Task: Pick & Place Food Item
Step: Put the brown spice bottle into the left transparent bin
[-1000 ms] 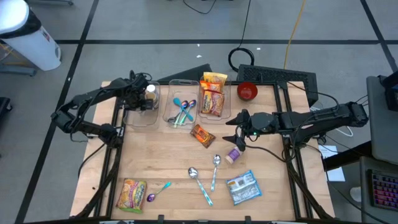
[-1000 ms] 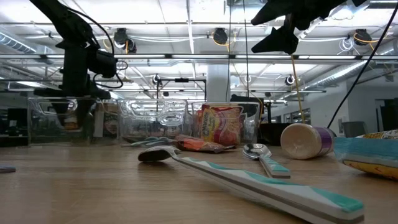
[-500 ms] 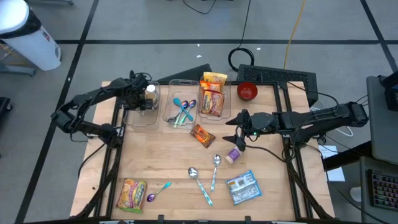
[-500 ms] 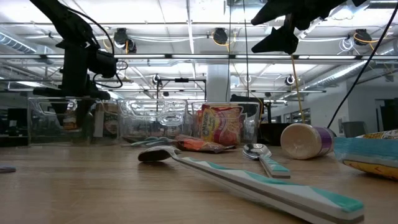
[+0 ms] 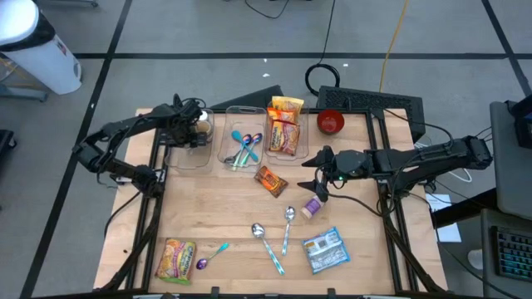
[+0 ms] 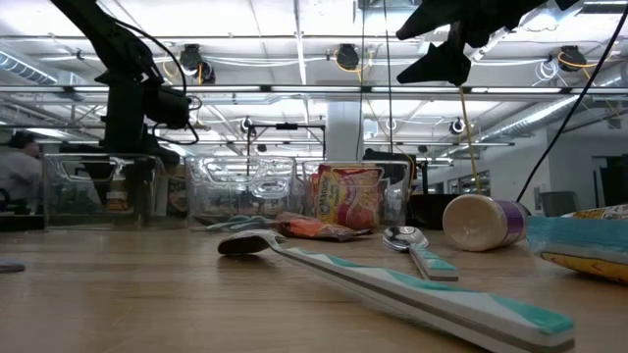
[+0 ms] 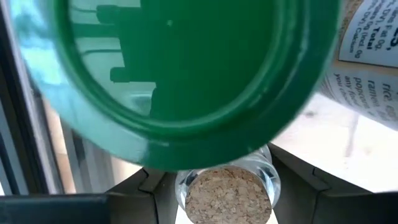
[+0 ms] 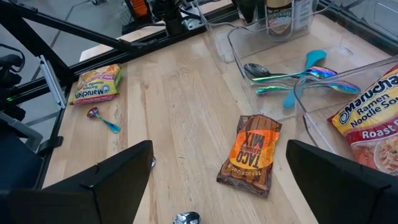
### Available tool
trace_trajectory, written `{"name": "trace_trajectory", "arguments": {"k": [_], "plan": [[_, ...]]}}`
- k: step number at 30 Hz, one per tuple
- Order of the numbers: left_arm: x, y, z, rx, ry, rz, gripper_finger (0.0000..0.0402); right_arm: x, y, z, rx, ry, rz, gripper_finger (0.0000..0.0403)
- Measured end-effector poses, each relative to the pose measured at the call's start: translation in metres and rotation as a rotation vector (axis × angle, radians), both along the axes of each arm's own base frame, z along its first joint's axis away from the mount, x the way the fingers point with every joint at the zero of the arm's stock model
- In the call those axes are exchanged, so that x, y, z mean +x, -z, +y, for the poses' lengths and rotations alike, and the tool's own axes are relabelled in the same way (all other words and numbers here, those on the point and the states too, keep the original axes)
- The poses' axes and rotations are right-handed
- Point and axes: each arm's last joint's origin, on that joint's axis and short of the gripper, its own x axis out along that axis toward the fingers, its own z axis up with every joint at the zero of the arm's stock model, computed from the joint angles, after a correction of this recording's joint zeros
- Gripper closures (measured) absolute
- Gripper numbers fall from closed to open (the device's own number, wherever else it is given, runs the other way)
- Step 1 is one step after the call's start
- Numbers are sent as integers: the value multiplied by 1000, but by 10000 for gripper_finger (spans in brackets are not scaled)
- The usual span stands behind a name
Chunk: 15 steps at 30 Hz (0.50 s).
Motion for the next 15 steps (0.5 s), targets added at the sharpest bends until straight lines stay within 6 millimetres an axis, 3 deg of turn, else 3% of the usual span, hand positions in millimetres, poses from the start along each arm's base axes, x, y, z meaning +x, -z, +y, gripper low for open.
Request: {"name": "trace_trajectory", "arguments": {"k": [15], "plan": [[0, 0, 0, -1, -14, 7, 197, 0, 0, 0, 0, 0, 0, 39]]}}
